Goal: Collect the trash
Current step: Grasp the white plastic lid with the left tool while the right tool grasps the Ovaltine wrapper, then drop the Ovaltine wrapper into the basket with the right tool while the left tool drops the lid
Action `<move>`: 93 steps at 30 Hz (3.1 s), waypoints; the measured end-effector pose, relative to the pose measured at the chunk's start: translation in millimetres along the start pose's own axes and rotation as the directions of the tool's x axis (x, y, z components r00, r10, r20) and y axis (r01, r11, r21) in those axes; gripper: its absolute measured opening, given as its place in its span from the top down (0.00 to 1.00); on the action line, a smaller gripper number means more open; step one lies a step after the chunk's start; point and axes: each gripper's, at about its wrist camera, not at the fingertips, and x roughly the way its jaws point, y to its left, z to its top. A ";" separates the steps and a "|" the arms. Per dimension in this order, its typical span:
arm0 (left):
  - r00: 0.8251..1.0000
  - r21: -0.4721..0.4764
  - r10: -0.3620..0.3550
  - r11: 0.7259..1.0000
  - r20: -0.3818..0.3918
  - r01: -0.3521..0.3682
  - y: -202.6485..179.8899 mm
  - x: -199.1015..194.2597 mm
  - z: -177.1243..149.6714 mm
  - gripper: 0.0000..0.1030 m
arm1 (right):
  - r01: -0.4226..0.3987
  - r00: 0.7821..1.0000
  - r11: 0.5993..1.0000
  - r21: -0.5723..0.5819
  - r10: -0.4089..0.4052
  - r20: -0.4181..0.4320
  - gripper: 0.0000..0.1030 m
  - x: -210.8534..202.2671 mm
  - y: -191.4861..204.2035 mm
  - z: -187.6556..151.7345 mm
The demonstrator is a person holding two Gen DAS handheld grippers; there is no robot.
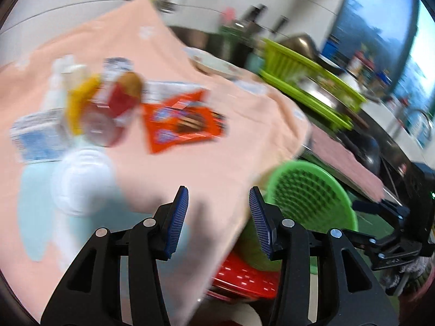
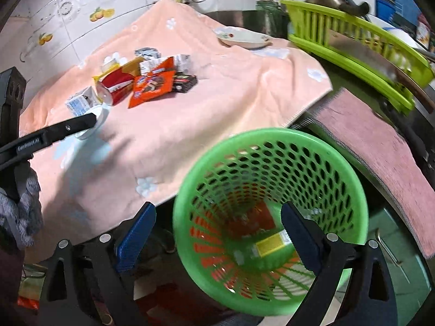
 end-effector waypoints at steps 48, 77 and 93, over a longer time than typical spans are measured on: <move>0.992 -0.229 0.095 0.967 -0.083 -0.112 171.8 13.0 13.7 0.59 | -0.293 0.956 0.941 0.169 0.294 0.019 0.58 163.2 60.2 158.2; 0.999 -0.216 0.015 0.976 -0.032 -0.022 129.6 -6.7 5.5 0.96 | -0.272 0.948 0.959 0.075 0.253 0.194 0.99 74.3 66.5 129.8; 0.986 -0.118 -0.165 0.979 0.002 0.164 43.6 -16.6 12.5 0.96 | -0.072 0.972 0.993 0.097 0.048 0.231 0.99 -18.7 -12.4 47.9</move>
